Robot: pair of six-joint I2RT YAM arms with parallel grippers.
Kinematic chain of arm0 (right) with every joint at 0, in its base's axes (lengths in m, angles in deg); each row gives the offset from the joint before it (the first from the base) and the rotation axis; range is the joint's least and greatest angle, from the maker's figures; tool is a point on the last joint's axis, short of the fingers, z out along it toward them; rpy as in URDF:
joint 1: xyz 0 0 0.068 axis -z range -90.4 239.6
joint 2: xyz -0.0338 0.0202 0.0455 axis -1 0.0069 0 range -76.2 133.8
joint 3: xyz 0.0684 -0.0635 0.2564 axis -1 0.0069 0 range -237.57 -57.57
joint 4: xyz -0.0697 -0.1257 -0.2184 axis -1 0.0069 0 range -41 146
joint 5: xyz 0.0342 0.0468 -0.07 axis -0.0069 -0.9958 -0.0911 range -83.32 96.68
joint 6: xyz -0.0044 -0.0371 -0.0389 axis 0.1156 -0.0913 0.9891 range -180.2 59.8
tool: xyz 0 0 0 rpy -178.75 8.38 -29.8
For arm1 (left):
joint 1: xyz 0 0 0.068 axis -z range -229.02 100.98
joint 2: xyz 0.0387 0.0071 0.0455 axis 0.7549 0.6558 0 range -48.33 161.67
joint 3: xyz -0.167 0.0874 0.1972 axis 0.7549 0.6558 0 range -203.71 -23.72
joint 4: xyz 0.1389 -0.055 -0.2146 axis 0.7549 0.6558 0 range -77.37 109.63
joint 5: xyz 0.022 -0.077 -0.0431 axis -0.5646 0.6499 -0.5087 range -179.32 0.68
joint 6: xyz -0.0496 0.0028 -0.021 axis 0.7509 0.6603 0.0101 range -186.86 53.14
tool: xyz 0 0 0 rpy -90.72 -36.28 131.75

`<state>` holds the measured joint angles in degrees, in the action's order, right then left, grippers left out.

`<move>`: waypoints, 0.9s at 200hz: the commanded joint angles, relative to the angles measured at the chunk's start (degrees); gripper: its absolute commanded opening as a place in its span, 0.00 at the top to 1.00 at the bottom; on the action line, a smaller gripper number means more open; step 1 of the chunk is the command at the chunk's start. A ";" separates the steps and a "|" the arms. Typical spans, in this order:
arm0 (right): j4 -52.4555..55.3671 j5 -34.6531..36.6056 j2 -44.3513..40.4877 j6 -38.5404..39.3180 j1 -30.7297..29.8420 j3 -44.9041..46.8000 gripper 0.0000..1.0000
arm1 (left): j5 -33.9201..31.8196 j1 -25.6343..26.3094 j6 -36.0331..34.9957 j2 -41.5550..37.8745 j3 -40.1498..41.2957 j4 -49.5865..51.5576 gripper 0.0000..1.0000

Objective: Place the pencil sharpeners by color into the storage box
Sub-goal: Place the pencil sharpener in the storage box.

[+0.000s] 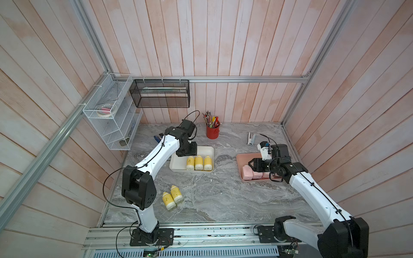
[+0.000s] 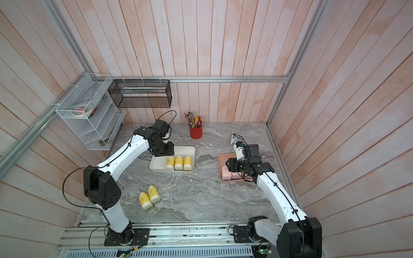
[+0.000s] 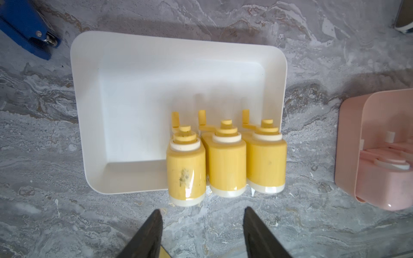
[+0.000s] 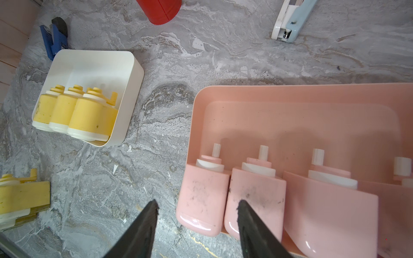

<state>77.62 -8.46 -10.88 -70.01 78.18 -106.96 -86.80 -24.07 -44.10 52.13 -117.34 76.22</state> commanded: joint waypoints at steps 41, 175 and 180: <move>-0.56 -1.21 -0.45 0.31 0.17 0.83 0.40 | 0.76 0.05 0.80 -4.85 11.36 -4.33 0.38; -0.30 -0.51 0.29 0.57 0.16 0.43 0.40 | 1.34 -1.31 -1.27 7.04 5.46 -7.80 0.41; -0.24 -0.51 0.40 0.57 0.17 0.44 0.40 | 1.34 -1.39 -1.36 7.20 5.29 -7.70 0.42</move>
<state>77.45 -8.66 -10.83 -69.98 78.18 -106.94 -86.10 -25.03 -44.45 57.88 -110.17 69.31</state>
